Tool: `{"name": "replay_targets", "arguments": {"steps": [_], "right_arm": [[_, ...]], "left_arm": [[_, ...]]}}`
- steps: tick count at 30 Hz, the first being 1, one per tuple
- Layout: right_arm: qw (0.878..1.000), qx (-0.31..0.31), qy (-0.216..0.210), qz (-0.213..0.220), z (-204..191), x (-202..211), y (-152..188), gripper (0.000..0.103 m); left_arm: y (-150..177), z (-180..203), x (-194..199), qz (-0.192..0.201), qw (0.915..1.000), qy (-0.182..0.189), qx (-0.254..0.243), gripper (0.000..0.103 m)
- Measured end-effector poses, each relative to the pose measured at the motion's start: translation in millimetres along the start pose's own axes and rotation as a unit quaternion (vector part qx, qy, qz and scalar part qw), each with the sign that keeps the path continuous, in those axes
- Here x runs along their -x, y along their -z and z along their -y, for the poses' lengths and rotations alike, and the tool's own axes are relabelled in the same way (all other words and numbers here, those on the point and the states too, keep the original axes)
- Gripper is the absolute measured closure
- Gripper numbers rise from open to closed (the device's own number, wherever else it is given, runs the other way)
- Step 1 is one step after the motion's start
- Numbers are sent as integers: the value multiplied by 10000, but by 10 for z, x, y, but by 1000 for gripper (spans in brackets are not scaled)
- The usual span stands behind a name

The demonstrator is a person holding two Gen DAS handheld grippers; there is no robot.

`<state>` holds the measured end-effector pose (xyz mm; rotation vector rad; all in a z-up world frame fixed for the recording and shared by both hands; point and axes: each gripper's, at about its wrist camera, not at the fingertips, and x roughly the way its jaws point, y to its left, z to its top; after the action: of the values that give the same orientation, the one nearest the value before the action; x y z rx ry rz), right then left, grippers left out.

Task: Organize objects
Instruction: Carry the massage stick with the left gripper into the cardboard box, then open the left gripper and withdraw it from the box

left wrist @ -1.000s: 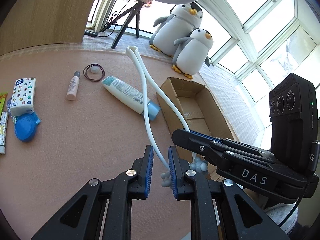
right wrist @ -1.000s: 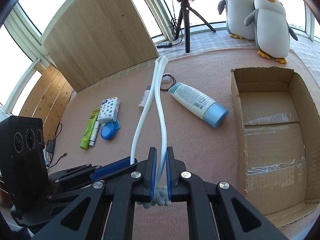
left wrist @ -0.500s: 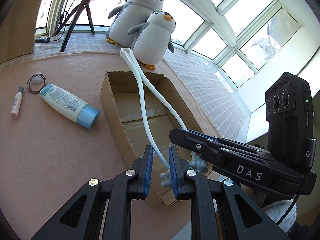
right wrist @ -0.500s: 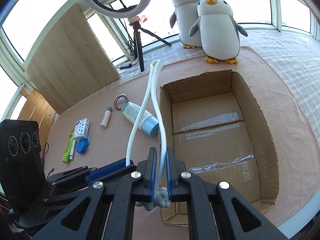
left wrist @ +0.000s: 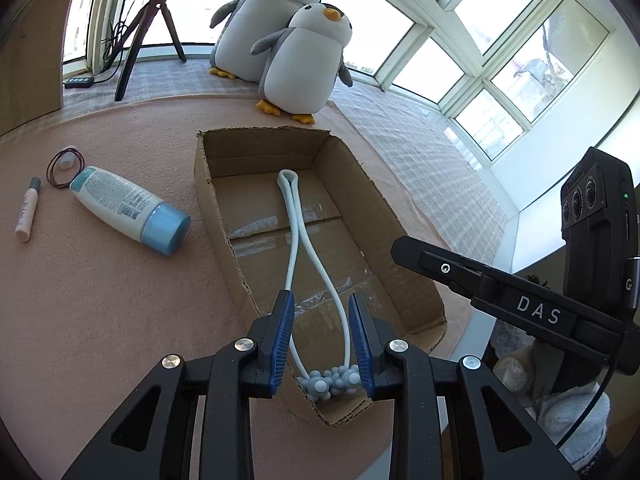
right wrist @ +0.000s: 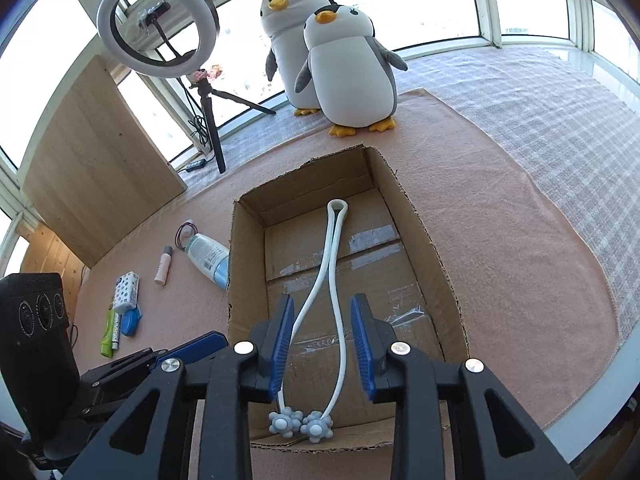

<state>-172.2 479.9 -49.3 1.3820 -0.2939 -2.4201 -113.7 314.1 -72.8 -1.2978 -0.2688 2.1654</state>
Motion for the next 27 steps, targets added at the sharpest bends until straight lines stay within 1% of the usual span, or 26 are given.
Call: {"name": "replay_targets", "arguments": {"steps": [6, 9, 12, 15, 17, 24, 27], "right_arm": [[9999, 95, -93, -72, -123, -37, 58, 75], [9997, 169, -160, -105, -219, -69, 84, 72], [9993, 231, -253, -138, -330, -112, 107, 67], [9987, 334, -342, -201, -488, -173, 132, 66], [9980, 435, -390, -255, -623, -223, 147, 66], [9947, 798, -536, -375, -1136, -373, 232, 65], [9932, 939, -553, -405, -1344, -428, 270, 59]], "left_arm": [[51, -125, 128, 66, 9998, -200, 51, 72], [98, -231, 243, 114, 9993, -335, 132, 71], [147, -390, 385, 181, 9982, -503, 258, 68], [202, -596, 552, 252, 9964, -687, 430, 61], [241, -749, 661, 325, 9943, -846, 566, 55], [381, -1315, 1140, 562, 9839, -1412, 937, 50], [439, -1504, 1336, 679, 9780, -1661, 1063, 44]]}}
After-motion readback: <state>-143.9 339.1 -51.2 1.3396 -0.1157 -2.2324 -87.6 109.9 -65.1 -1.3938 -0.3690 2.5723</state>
